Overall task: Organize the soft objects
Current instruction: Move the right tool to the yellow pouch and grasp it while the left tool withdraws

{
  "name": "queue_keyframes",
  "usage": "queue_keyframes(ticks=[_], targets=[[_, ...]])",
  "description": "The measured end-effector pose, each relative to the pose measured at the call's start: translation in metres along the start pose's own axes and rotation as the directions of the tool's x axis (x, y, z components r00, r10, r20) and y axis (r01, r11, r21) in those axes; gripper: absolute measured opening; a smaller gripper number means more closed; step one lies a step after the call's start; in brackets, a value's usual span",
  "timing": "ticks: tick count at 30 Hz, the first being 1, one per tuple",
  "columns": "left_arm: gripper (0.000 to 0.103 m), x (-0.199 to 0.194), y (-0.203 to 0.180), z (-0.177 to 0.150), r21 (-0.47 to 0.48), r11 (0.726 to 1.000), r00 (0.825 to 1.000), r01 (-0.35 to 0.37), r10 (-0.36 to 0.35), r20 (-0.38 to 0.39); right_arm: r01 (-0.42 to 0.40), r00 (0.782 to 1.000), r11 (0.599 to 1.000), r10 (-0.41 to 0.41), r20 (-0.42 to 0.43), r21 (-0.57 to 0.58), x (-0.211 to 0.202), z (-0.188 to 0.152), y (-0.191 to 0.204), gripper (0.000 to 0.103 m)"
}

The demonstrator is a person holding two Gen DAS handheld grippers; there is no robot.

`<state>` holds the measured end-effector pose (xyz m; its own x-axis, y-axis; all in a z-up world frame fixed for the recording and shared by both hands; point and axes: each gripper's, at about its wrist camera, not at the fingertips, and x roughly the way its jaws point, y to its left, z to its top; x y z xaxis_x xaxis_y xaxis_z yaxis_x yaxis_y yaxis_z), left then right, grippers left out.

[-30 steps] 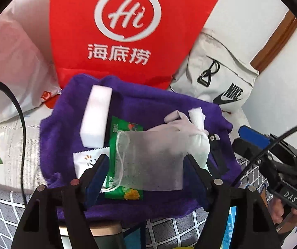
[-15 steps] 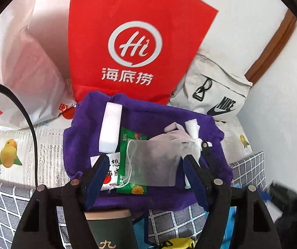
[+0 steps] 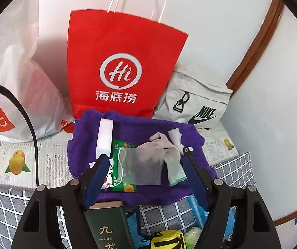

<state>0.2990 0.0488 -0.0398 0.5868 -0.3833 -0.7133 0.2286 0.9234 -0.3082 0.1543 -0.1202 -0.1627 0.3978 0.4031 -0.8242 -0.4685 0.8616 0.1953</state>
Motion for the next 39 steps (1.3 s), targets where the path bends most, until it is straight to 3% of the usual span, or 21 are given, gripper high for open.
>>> queue_keyframes(ticks=[7,9,10,12,13,14,16,18,23,26,30,32,34,36,38,39], targets=[[0.072,-0.013,0.005,0.002,-0.011,1.000,0.999,0.024,-0.024,0.024,0.087,0.995,0.995,-0.085,-0.053,0.049,0.038,0.019,-0.006,0.052],[0.072,-0.014,0.007,0.003,-0.019,0.999,0.999,0.030,-0.029,0.025,0.075,0.996,0.996,-0.073,-0.060,0.040,0.046,0.024,-0.002,0.058],[0.072,-0.014,0.008,0.003,-0.024,0.999,0.999,0.032,-0.031,0.023,0.049,0.996,0.998,-0.046,-0.072,0.042,0.051,0.027,-0.001,0.068],[0.072,-0.013,0.010,0.003,-0.030,0.999,0.999,0.035,-0.035,0.017,0.023,0.995,0.998,-0.018,-0.100,0.051,0.062,0.028,0.000,0.070],[0.072,-0.013,0.010,0.003,-0.033,0.999,0.999,0.037,-0.037,0.016,0.014,0.995,0.999,-0.009,-0.096,0.049,0.065,0.029,0.001,0.065],[0.072,-0.013,0.011,0.003,-0.035,0.999,0.999,0.038,-0.038,0.017,0.005,0.997,0.999,-0.002,-0.079,0.041,0.064,0.029,0.002,0.051],[0.072,-0.014,0.011,0.003,-0.032,0.999,0.999,0.040,-0.039,0.023,-0.033,0.998,0.999,0.035,-0.054,0.036,0.057,0.028,0.003,0.035],[0.072,-0.016,0.012,0.003,-0.036,0.999,0.999,0.039,-0.038,0.029,-0.058,0.998,0.998,0.059,-0.034,0.040,0.049,0.025,0.002,0.026],[0.072,-0.021,0.011,0.002,-0.037,0.999,0.999,0.033,-0.032,0.040,-0.136,0.991,0.990,0.137,-0.012,0.038,0.028,0.016,0.007,0.022],[0.072,-0.022,0.008,0.001,-0.032,0.999,0.999,0.031,-0.030,0.043,-0.191,0.980,0.981,0.192,-0.048,0.028,0.024,0.011,0.021,0.023],[0.072,-0.023,0.005,0.001,-0.024,0.999,0.999,0.033,-0.032,0.043,-0.161,0.982,0.985,0.154,-0.109,-0.057,0.031,0.000,0.047,0.027],[0.072,-0.025,0.004,0.001,-0.021,0.999,0.998,0.035,-0.034,0.045,-0.147,0.980,0.986,0.134,-0.149,-0.078,0.041,-0.006,0.056,0.037],[0.072,-0.026,0.003,0.000,-0.017,0.999,0.998,0.036,-0.035,0.047,-0.132,0.979,0.987,0.117,-0.165,-0.086,0.048,-0.011,0.059,0.040],[0.072,-0.028,0.003,0.000,-0.017,0.999,0.998,0.036,-0.035,0.049,-0.140,0.983,0.987,0.128,-0.135,-0.082,0.050,-0.012,0.059,0.034],[0.072,-0.028,0.003,0.000,-0.021,0.999,0.998,0.035,-0.034,0.049,-0.176,0.981,0.981,0.168,-0.101,-0.084,0.040,-0.012,0.057,0.017],[0.072,-0.029,0.002,0.000,-0.020,0.999,0.998,0.034,-0.033,0.051,-0.189,0.980,0.979,0.182,-0.083,-0.079,0.036,-0.012,0.054,0.017]])
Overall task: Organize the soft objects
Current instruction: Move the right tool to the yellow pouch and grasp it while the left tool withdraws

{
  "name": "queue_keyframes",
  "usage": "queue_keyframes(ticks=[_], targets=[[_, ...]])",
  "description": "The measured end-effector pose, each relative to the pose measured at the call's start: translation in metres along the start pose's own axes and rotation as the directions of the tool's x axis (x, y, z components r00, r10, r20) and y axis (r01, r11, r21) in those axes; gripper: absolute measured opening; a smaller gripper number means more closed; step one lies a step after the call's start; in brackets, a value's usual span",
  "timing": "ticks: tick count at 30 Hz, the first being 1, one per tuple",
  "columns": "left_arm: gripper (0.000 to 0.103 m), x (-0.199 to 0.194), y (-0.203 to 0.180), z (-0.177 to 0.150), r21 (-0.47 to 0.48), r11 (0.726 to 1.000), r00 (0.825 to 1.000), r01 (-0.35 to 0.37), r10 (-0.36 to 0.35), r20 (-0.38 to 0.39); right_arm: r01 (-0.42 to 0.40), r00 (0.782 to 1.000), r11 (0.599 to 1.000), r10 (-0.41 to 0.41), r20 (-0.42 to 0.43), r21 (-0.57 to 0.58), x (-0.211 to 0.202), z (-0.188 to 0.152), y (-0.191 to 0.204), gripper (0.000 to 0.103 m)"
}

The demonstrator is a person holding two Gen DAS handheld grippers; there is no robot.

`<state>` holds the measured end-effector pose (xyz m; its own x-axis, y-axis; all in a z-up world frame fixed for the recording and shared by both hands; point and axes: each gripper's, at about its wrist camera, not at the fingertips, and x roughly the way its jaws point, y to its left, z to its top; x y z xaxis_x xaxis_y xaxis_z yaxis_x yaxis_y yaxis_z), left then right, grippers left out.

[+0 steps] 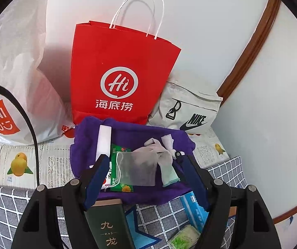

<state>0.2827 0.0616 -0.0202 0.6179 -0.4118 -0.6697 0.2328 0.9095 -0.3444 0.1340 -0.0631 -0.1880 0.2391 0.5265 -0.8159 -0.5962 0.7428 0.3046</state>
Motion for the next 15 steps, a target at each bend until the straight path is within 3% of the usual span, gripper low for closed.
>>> queue_keyframes(ticks=[6,10,15], targets=[[0.072,-0.008,-0.014,-0.002,0.026,1.000,1.000,-0.010,0.009,0.007,0.003,0.992,1.000,-0.006,0.129,0.025,-0.052,-0.007,-0.007,0.016],[0.072,-0.016,-0.031,-0.009,0.079,0.996,0.999,-0.030,0.029,0.014,0.040,0.977,0.995,-0.057,0.203,0.090,-0.093,-0.022,-0.029,0.016],[0.072,-0.011,-0.062,-0.032,0.189,0.981,0.997,-0.031,0.043,-0.061,0.108,0.950,0.980,-0.151,0.275,0.165,-0.138,-0.042,-0.049,0.016]])
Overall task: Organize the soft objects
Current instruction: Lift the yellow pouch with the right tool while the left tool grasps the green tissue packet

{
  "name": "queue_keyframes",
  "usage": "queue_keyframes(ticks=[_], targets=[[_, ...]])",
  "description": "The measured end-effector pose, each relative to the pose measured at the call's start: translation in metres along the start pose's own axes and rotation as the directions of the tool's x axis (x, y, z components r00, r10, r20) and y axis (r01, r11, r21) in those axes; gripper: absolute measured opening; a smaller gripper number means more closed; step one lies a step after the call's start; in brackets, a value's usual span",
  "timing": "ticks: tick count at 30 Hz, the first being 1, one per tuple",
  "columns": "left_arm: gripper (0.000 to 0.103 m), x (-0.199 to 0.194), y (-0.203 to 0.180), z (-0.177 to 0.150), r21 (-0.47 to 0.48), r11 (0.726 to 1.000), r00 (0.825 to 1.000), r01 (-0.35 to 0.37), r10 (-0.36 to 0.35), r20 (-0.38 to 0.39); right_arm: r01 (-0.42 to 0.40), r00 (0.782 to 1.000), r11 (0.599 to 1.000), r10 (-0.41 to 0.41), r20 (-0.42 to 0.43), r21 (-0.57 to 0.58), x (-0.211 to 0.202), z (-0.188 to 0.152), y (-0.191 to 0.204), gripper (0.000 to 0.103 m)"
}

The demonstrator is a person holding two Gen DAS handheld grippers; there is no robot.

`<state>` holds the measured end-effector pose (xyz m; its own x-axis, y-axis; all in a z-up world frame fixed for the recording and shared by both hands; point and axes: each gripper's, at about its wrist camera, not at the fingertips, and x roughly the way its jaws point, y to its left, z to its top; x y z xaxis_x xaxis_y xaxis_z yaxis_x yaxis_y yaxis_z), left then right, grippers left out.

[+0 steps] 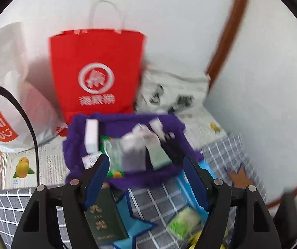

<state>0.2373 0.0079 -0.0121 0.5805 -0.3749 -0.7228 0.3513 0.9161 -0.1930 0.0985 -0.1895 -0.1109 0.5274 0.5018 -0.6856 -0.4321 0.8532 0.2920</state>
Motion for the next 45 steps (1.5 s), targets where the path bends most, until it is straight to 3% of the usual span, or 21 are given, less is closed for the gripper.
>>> queue_keyframes(ticks=[4,9,16,27,32,35,40,45], targets=[[0.078,0.006,-0.025,-0.032,0.095,0.995,0.999,0.040,-0.037,-0.032,0.065,0.996,0.996,-0.068,0.064,0.053,-0.034,-0.004,-0.023,0.016],[0.078,0.028,-0.051,-0.073,0.190,0.981,0.993,0.030,-0.007,-0.117,0.123,0.985,0.987,-0.135,0.111,0.106,-0.069,-0.019,-0.049,0.016],[0.078,0.067,-0.097,-0.121,0.374,0.926,0.969,0.055,0.040,-0.242,0.164,0.970,0.968,-0.193,0.147,0.188,-0.092,-0.042,-0.081,0.016],[0.078,0.128,-0.114,-0.158,0.488,0.865,0.924,0.120,0.082,-0.373,0.163,0.969,0.957,-0.200,0.142,0.238,-0.096,-0.059,-0.109,0.016],[0.077,0.138,-0.104,-0.155,0.418,0.893,0.915,0.167,0.017,-0.403,0.156,0.973,0.957,-0.191,0.127,0.243,-0.089,-0.060,-0.115,0.016],[0.063,0.136,-0.102,-0.156,0.428,0.887,0.927,0.172,0.001,-0.375,0.148,0.975,0.959,-0.183,0.128,0.244,-0.087,-0.060,-0.115,0.016],[0.059,0.130,-0.103,-0.157,0.412,0.896,0.925,0.168,0.001,-0.380,0.131,0.976,0.960,-0.168,0.135,0.248,-0.084,-0.057,-0.115,0.016],[0.060,0.105,-0.102,-0.152,0.401,0.904,0.942,0.149,-0.007,-0.335,0.116,0.979,0.966,-0.150,0.137,0.229,-0.082,-0.051,-0.107,0.016]])
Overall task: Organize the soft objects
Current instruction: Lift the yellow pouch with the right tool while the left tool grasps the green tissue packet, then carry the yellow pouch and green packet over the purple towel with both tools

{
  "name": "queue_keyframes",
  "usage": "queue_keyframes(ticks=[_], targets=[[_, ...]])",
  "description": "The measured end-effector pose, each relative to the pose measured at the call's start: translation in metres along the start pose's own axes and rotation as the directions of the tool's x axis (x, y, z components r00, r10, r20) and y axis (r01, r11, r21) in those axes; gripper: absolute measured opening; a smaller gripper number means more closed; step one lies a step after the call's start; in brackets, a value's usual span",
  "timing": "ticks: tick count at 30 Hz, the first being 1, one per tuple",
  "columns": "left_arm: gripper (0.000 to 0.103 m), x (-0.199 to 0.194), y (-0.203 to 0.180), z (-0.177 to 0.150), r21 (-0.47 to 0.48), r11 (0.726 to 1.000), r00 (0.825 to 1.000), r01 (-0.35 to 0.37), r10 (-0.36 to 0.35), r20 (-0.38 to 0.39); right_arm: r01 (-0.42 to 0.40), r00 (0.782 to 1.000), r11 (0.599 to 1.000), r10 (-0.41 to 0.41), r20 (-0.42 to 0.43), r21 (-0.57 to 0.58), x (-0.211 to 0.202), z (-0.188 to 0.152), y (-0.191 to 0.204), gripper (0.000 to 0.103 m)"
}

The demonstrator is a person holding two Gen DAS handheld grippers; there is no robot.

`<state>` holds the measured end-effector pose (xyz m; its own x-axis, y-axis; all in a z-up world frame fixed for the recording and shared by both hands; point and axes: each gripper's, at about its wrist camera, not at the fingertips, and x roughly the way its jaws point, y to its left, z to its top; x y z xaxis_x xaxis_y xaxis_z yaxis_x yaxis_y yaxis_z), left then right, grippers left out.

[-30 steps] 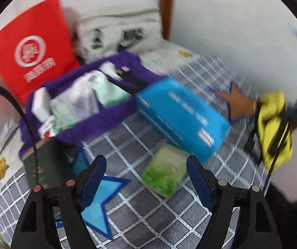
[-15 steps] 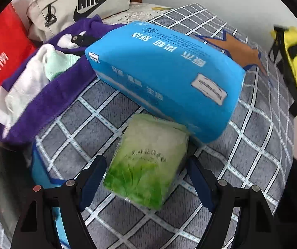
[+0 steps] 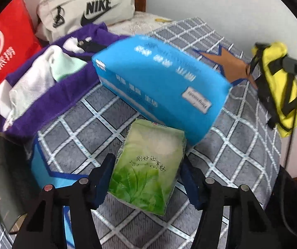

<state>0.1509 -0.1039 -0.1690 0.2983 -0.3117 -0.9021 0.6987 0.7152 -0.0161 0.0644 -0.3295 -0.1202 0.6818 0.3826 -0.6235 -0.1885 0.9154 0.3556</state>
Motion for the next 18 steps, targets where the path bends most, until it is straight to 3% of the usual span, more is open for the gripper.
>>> queue_keyframes(ticks=[8,18], targets=[[0.060,-0.061,0.025,0.000,-0.127,0.992,0.992,-0.006,0.022,0.127,-0.038,0.999,0.999,0.039,0.021,-0.037,0.005,0.022,0.018,0.016],[0.060,-0.128,0.093,0.019,-0.331,0.942,0.951,-0.049,0.145,0.272,-0.069,0.996,0.982,0.076,0.036,-0.175,0.035,0.082,0.061,0.016]])
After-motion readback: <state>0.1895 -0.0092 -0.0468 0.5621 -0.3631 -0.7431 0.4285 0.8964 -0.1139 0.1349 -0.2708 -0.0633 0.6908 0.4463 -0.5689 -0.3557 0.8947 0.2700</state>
